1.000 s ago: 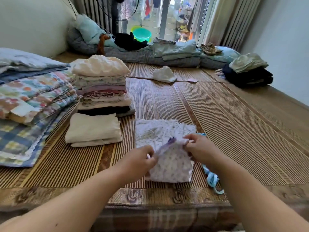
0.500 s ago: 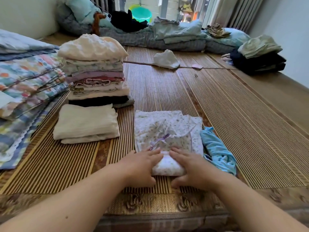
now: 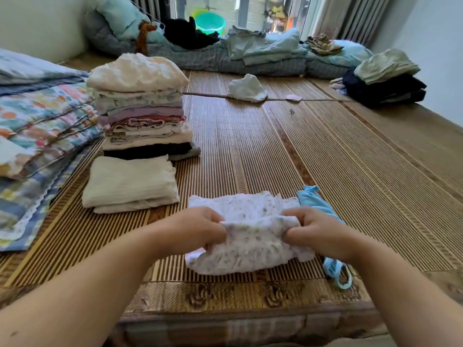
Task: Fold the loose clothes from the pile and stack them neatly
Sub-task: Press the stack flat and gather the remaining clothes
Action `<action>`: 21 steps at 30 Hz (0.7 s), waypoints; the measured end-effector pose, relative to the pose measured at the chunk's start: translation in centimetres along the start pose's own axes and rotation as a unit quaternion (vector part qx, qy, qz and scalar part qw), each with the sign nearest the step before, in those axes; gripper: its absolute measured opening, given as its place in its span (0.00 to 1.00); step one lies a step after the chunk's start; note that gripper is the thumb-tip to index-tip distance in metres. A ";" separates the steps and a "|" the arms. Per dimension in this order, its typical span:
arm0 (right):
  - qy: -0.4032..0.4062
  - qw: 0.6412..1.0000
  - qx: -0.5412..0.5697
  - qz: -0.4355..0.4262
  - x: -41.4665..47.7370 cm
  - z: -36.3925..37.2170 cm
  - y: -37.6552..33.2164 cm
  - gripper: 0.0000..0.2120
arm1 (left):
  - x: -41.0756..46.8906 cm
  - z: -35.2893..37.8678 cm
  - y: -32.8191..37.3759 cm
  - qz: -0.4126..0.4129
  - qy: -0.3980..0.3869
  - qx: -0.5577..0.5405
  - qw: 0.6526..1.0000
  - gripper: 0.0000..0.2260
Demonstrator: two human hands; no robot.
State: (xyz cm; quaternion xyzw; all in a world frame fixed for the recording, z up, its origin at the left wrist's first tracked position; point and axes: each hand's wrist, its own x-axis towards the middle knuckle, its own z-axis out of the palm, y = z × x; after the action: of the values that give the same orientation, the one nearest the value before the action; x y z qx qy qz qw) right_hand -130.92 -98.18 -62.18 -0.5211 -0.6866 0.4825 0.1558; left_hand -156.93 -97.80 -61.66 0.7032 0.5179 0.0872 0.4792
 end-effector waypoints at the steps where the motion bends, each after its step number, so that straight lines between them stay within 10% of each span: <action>1: 0.013 1.000 0.023 0.004 0.2 -0.1 -0.3 0.09 | 0.1 -0.2 0.0 -0.003 0.004 -0.058 0.998 0.08; 5: 0.181 0.982 0.043 0.032 3.3 0.0 -0.7 0.11 | 1.9 -0.2 -0.7 -0.037 0.126 -0.220 0.967 0.10; 8: 0.308 0.948 -0.006 0.072 5.3 0.4 -0.2 0.18 | 3.5 -0.4 -1.9 -0.080 0.244 -0.125 0.958 0.25; 14: 0.243 0.945 -0.169 0.140 5.8 1.4 1.1 0.26 | 3.8 -0.2 -4.2 -0.222 0.184 0.157 0.945 0.46; 21: 0.196 0.940 -0.151 0.236 5.6 2.1 1.1 0.43 | 3.8 0.0 -3.9 -0.170 0.148 0.062 0.972 0.36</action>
State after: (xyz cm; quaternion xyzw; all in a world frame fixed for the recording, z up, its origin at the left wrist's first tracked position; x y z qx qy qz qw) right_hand -134.07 -94.43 -65.73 -0.7694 -0.5652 0.2844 0.0882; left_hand -157.77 -94.70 -66.05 0.6124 0.6995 0.0750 0.3606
